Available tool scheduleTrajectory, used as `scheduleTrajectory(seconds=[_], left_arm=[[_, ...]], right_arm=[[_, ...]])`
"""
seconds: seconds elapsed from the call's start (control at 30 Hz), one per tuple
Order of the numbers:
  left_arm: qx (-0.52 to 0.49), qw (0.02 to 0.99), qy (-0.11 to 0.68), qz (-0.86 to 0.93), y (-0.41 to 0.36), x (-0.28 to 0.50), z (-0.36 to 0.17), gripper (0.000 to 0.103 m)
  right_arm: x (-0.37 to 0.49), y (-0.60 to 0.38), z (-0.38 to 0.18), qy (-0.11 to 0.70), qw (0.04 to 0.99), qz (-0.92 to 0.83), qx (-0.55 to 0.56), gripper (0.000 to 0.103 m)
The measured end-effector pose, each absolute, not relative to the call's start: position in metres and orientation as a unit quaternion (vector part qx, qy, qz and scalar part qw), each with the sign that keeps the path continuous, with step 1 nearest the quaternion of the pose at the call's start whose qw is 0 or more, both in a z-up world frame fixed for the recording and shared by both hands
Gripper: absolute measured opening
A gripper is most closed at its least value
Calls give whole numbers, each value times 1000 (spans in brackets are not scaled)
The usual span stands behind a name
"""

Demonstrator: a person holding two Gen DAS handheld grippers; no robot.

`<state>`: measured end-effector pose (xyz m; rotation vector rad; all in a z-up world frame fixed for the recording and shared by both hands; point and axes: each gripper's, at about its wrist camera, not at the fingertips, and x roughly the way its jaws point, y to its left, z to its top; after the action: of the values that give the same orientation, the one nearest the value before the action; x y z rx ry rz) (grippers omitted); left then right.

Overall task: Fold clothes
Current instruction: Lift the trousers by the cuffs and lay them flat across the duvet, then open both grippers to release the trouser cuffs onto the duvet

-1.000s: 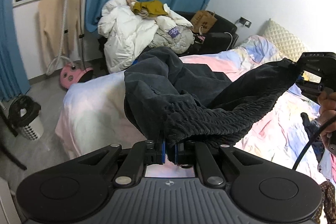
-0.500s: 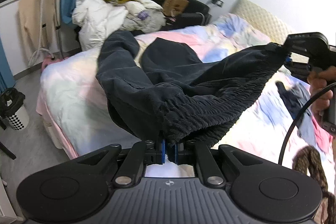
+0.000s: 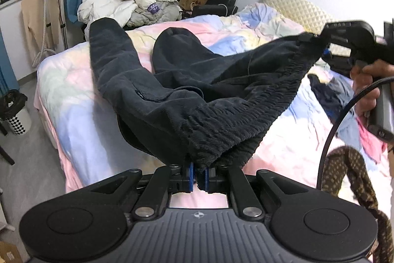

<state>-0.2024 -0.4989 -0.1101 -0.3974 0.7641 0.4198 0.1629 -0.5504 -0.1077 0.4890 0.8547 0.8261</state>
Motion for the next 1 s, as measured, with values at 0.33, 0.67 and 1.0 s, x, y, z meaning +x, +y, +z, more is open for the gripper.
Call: scheduleTrajectory(seconds=[0.33,0.67,1.0], left_arm=[[-201,871,405,193,-624,-137,-189,9],[-216,835,463,206,-640,-80,-325,11],[-258,826,460,199,-613,-91,-302,34]], right_arm=[[214,-653,-184,422,808,364,189,16],[247,-672,-360,507,802,299,104,16],[247,-680,-364,550,783,279,84,32]])
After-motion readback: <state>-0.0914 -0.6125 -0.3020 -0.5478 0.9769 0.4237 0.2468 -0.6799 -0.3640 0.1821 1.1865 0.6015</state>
